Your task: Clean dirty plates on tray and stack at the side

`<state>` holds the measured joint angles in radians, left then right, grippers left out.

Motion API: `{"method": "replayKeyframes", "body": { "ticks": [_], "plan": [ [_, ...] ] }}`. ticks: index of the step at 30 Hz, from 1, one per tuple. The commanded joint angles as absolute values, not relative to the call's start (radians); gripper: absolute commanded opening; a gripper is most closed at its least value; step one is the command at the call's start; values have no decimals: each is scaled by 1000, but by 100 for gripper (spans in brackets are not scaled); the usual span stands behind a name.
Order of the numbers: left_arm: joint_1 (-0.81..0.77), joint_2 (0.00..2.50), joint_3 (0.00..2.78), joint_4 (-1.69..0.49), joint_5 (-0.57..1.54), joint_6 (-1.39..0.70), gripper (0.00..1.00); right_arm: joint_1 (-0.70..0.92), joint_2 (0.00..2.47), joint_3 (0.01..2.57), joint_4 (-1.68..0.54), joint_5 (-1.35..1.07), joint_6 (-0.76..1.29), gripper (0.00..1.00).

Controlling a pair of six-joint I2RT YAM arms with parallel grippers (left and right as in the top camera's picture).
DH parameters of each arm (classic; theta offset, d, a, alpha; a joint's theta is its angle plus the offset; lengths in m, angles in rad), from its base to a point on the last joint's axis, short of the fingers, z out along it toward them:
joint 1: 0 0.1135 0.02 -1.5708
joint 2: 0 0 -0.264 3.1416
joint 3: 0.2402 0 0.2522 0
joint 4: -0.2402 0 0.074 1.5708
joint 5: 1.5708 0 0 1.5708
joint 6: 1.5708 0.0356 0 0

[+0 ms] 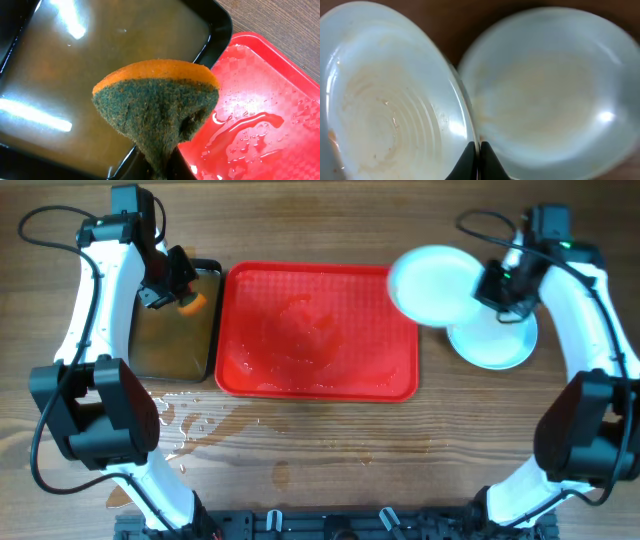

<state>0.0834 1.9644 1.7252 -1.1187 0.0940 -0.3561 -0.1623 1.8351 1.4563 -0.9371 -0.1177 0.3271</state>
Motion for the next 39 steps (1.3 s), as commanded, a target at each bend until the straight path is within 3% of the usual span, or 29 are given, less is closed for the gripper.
{"method": "replayKeyframes", "body": {
  "ticks": [1, 11, 15, 26, 34, 39],
  "plan": [
    [83, 1975, 1718, -1116, 84, -344, 4, -275, 1823, 1336, -915, -73, 370, 4],
    [83, 1975, 1718, -1115, 73, -344, 4, -410, 1823, 1235, -853, -73, 369, 4],
    [83, 1975, 1718, -1115, 73, -344, 4, -410, 1819, 1237, -858, -73, 366, 16],
    [83, 1975, 1718, -1116, 67, -344, 4, -405, 1623, 1246, -885, -93, 340, 28],
    [83, 1977, 1685, -1089, -108, -343, 4, -227, 1533, 1247, -849, -210, 306, 36],
    [83, 1977, 1529, -932, -106, -344, 4, -64, 1535, 1247, -769, -210, 307, 40]
  ]
}}
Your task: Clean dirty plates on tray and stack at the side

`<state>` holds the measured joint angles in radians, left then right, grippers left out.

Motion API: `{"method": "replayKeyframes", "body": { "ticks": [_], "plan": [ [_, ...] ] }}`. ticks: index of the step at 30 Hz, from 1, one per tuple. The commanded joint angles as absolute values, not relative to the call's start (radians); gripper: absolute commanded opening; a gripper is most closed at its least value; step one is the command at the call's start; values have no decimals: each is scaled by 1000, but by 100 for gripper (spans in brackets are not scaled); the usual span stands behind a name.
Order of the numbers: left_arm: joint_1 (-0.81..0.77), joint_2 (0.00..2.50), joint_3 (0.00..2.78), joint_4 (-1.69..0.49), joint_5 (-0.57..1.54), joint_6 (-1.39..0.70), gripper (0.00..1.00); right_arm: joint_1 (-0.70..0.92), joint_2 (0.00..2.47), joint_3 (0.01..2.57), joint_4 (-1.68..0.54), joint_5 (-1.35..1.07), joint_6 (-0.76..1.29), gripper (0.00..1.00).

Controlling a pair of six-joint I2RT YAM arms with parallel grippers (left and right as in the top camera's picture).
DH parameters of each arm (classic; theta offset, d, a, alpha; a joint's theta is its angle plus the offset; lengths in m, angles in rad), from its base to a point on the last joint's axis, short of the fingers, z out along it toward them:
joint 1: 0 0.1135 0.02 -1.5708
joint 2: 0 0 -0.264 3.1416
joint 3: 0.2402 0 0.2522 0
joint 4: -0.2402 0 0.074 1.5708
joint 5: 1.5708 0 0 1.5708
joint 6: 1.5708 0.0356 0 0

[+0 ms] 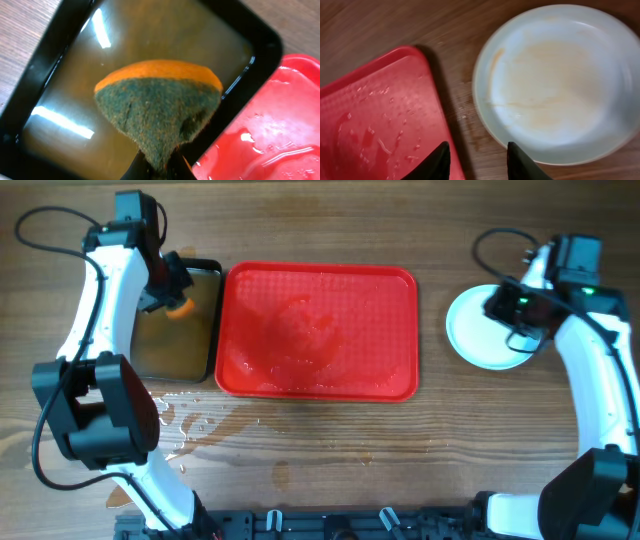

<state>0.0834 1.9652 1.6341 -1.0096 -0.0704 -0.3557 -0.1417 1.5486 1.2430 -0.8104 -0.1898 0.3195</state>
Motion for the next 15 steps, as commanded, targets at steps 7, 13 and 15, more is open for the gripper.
{"method": "replayKeyframes", "body": {
  "ticks": [7, 13, 15],
  "plan": [
    [83, 1977, 1364, -771, -105, -344, 11, 62, 1535, 1247, -706, -209, 306, 51],
    [83, 1974, 1326, -733, -95, -347, 54, 81, 1535, 1247, -705, -210, 306, 52],
    [83, 1961, 1347, -760, -64, -342, 59, 81, 1535, 1249, -710, -210, 306, 52]
  ]
}}
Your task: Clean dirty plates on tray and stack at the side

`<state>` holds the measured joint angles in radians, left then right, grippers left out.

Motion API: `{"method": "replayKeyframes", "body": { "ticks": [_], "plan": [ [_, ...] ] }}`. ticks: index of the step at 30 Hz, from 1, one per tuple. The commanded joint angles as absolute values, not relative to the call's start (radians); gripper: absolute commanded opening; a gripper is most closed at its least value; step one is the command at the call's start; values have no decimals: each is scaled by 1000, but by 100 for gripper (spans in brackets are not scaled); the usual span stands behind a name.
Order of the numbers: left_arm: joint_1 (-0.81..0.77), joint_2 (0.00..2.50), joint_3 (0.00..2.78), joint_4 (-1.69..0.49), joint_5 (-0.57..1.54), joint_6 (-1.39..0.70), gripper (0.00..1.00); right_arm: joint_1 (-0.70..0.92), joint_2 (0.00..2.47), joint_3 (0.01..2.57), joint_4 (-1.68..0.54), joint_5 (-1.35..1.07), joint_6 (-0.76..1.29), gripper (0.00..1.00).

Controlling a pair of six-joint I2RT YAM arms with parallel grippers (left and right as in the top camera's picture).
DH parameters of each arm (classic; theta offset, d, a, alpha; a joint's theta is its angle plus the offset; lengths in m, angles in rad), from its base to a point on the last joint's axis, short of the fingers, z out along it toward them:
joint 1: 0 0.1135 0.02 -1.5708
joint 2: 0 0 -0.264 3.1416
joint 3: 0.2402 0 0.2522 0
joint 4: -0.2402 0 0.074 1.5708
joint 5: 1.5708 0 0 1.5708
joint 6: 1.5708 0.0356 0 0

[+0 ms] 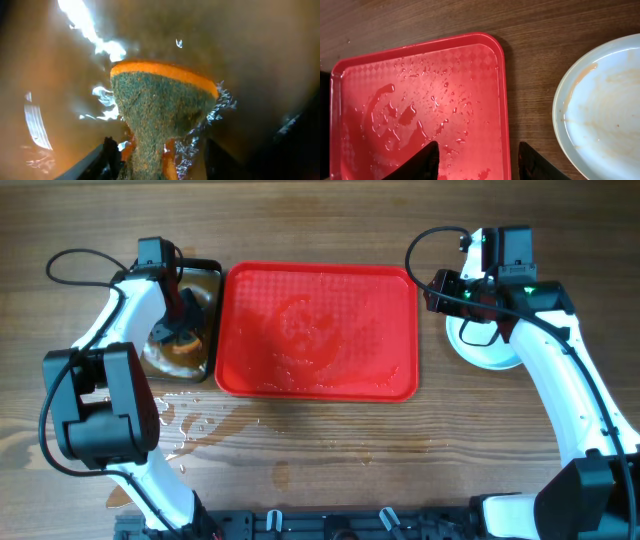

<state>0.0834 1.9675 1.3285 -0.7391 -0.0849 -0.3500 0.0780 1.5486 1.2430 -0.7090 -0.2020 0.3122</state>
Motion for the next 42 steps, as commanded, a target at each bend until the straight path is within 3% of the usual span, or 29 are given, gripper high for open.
{"method": "replayKeyframes", "body": {
  "ticks": [1, 5, 7, 8, 13, 14, 15, 16, 24, 33, 42],
  "plan": [
    [83, 1943, 1371, -793, -49, -337, 59, 81, 1533, 1256, -721, -210, 305, 52],
    [83, 1827, 1481, -891, -35, -317, 61, 81, 1524, 1322, -778, -209, 287, 55],
    [83, 1754, 1519, -906, -35, -318, 69, 81, 1510, 1364, -801, -209, 287, 56],
    [83, 1685, 1529, -902, -35, -318, 100, 81, 1489, 1396, -814, -209, 287, 56],
    [83, 1551, 1529, -904, -35, -318, 100, 81, 1383, 1493, -892, -210, 288, 59],
    [83, 1538, 1529, -904, -35, -318, 100, 81, 1354, 1507, -905, -210, 288, 64],
    [83, 1529, 1529, -904, -35, -318, 100, 81, 1321, 1516, -909, -210, 288, 77],
    [83, 1524, 1529, -904, -35, -318, 100, 81, 1285, 1519, -909, -210, 288, 100],
    [83, 1525, 1529, -904, -35, -318, 100, 81, 1025, 1518, -1018, -210, 291, 100],
    [83, 1525, 1529, -904, -35, -318, 100, 81, 955, 1511, -1249, -129, 242, 100],
    [83, 1525, 1529, -904, -35, -318, 100, 80, 902, 1291, -888, -163, -120, 100]
  ]
}}
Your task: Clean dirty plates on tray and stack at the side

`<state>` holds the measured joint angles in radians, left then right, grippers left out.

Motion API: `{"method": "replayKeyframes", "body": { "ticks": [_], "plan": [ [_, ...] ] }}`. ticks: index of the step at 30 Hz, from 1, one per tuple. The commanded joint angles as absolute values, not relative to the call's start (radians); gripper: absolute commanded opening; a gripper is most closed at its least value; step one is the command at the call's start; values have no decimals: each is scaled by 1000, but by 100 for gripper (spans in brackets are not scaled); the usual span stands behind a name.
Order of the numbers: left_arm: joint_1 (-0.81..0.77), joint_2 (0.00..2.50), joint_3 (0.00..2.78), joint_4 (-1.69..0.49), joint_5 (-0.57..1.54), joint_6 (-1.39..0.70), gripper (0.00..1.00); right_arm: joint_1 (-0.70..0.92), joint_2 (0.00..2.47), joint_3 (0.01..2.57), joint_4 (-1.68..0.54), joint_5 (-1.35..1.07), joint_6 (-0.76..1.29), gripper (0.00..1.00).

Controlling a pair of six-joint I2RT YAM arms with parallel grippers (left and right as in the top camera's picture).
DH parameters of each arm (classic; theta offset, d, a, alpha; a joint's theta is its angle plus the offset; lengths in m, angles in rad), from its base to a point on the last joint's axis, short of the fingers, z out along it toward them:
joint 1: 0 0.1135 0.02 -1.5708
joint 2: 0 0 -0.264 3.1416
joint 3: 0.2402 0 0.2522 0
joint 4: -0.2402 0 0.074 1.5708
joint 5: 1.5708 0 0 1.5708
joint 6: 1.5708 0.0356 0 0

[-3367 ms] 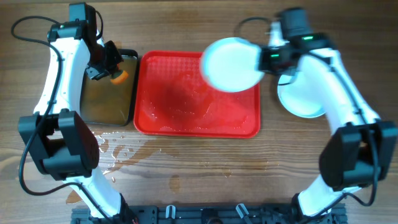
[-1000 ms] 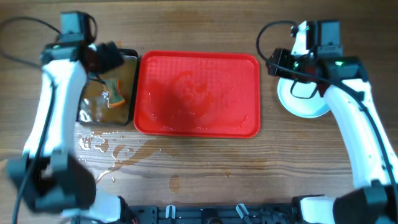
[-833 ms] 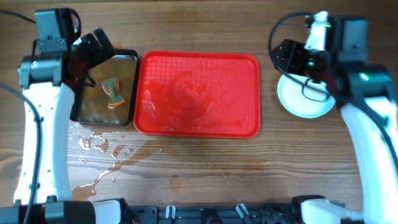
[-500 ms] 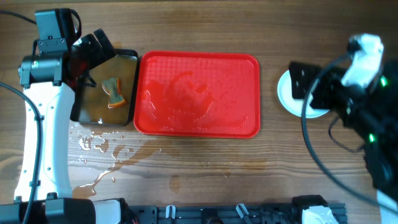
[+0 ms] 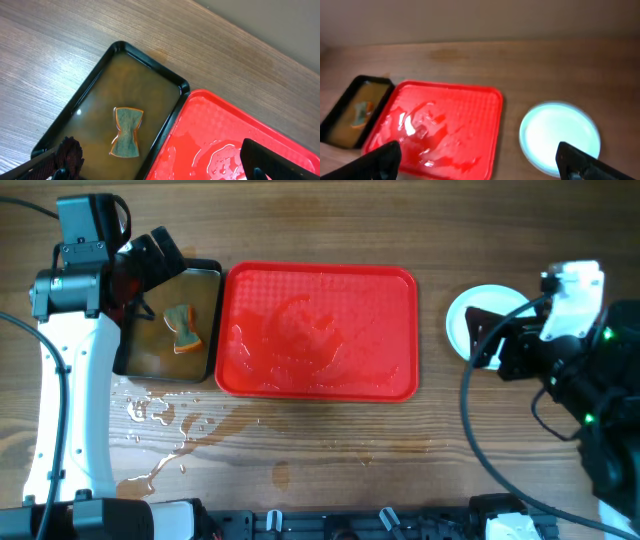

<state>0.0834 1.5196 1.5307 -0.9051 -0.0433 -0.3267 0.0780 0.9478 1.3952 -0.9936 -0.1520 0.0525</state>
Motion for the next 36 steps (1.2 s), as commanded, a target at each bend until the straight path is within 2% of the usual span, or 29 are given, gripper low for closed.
{"method": "replayKeyframes", "body": {
  "ticks": [1, 7, 12, 21, 36],
  "plan": [
    [83, 1525, 1529, -904, -35, -318, 100, 80, 876, 1236, -815, -179, -157, 100],
    [83, 1525, 1529, -904, -35, -318, 100, 80, 582, 716, -338, -204, -194, 100],
    [83, 1525, 1529, -904, -35, -318, 100, 78, 354, 400, -133, -210, -166, 100],
    [83, 1525, 1529, -904, -35, -318, 100, 77, 69, 129, -20, -202, -128, 100],
    [83, 1525, 1529, -904, -35, -318, 100, 78, 3, 5, 14, -191, 0, 100]
  ]
}}
